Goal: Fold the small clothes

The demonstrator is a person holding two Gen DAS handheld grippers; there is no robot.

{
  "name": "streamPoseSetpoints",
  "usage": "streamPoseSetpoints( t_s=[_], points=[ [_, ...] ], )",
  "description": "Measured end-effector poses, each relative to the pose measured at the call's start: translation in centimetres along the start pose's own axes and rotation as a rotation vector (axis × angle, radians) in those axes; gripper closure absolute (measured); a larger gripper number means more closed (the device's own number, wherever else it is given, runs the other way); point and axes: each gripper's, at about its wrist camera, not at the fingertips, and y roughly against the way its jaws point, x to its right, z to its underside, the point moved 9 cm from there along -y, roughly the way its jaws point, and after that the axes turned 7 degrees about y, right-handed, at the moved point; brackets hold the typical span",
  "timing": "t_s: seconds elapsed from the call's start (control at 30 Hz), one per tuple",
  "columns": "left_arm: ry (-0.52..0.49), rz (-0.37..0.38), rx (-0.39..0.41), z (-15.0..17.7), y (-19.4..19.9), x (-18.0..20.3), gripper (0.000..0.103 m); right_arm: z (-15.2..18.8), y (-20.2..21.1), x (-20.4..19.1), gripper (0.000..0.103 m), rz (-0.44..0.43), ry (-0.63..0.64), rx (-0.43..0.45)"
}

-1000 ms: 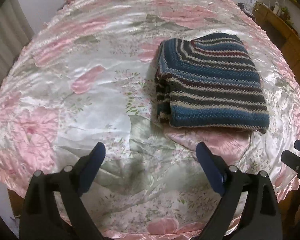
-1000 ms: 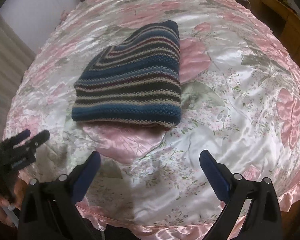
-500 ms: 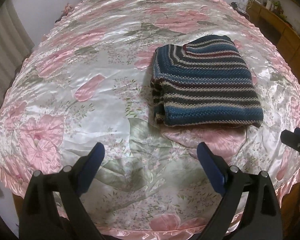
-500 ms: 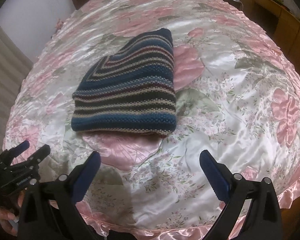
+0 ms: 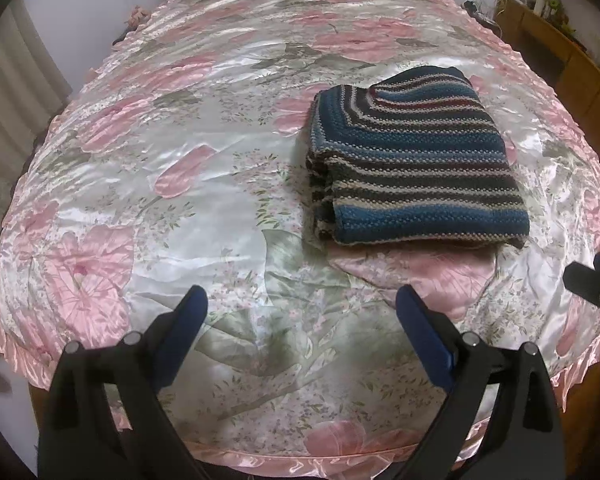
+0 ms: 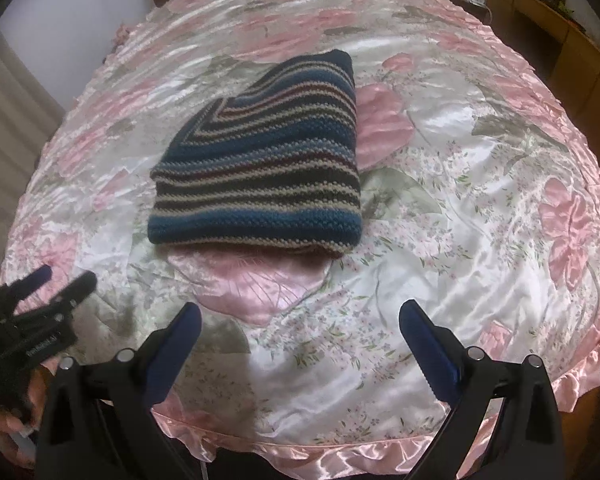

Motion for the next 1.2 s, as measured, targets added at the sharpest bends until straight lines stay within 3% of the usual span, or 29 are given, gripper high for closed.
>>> streamPoseSetpoints(
  t_s=[0.23, 1.2],
  points=[
    [0.03, 0.0, 0.0, -0.2, 0.1, -0.9, 0.008, 0.3, -0.3, 0.1, 0.004, 0.056, 0.044, -0.006],
    [0.037, -0.026, -0.03, 0.6, -1.3, -2.3, 0.008, -0.4, -0.6, 0.0, 0.003, 0.046, 0.076, 0.009]
  ],
)
